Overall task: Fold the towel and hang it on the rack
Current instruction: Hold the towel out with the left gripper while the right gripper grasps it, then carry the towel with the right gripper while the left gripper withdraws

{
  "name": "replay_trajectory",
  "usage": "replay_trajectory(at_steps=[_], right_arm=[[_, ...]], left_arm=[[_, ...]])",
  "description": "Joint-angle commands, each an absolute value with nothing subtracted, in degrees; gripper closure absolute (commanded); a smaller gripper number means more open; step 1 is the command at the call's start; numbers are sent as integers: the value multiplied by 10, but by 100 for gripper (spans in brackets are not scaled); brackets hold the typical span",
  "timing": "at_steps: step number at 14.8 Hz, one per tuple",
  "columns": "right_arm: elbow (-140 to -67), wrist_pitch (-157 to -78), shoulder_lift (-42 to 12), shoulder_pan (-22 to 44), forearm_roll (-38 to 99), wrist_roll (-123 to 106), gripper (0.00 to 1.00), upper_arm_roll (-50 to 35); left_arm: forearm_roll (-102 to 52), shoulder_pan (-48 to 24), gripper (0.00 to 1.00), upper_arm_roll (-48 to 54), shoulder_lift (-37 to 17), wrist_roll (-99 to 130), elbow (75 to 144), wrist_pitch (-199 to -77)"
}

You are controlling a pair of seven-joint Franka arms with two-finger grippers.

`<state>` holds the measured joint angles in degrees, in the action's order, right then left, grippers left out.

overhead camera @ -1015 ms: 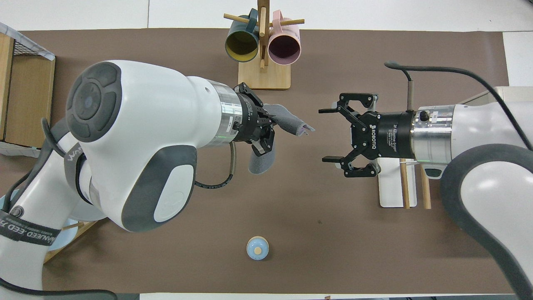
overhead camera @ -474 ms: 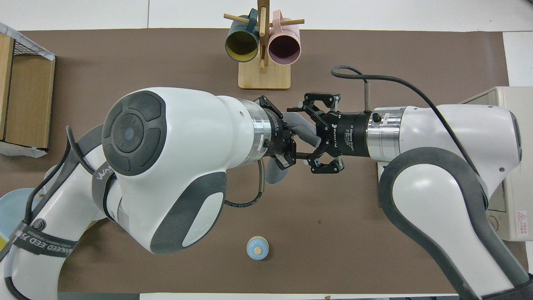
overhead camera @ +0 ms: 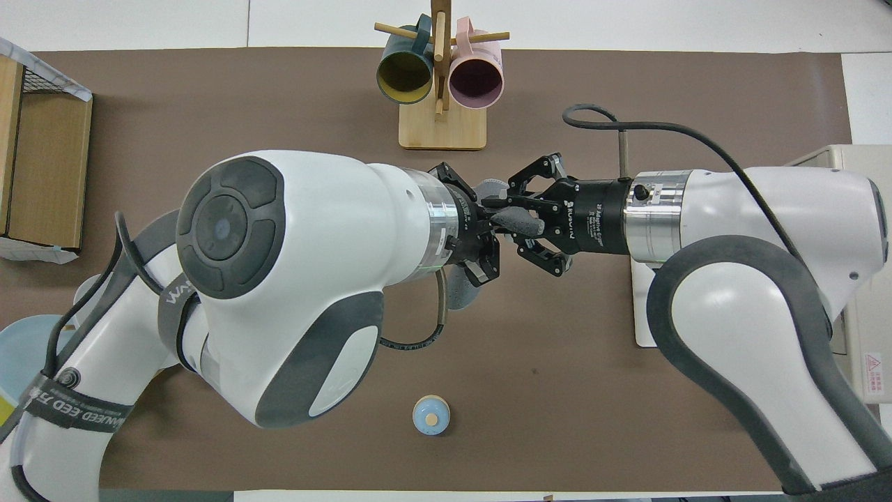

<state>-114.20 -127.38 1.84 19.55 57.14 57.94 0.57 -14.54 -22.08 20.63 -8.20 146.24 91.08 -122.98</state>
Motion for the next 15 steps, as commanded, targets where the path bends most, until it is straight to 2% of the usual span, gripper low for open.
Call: replay_trajectory(at_steps=[1, 6, 7, 8, 12, 15], right_arm=[[-1124, -1236, 11, 167, 571, 548, 100, 4], [-1121, -1222, 10, 157, 559, 541, 100, 5], [-1121, -1221, 10, 157, 554, 534, 100, 5], [-1121, -1219, 11, 158, 531, 518, 100, 5], [-1128, -1210, 11, 160, 454, 453, 100, 6], [-1139, -1185, 17, 159, 321, 407, 100, 6]], left_arm=[[-136, -227, 100, 200, -70, 1477, 922, -1237], [-136, -227, 100, 200, -67, 1470, 927, -1237], [-135, -227, 44, 200, -66, 1468, 928, -1237], [-135, -228, 0, 200, -66, 1464, 928, -1237], [-113, -233, 0, 200, -65, 1443, 929, -1236], [-98, -226, 0, 195, -58, 1361, 945, -1236]])
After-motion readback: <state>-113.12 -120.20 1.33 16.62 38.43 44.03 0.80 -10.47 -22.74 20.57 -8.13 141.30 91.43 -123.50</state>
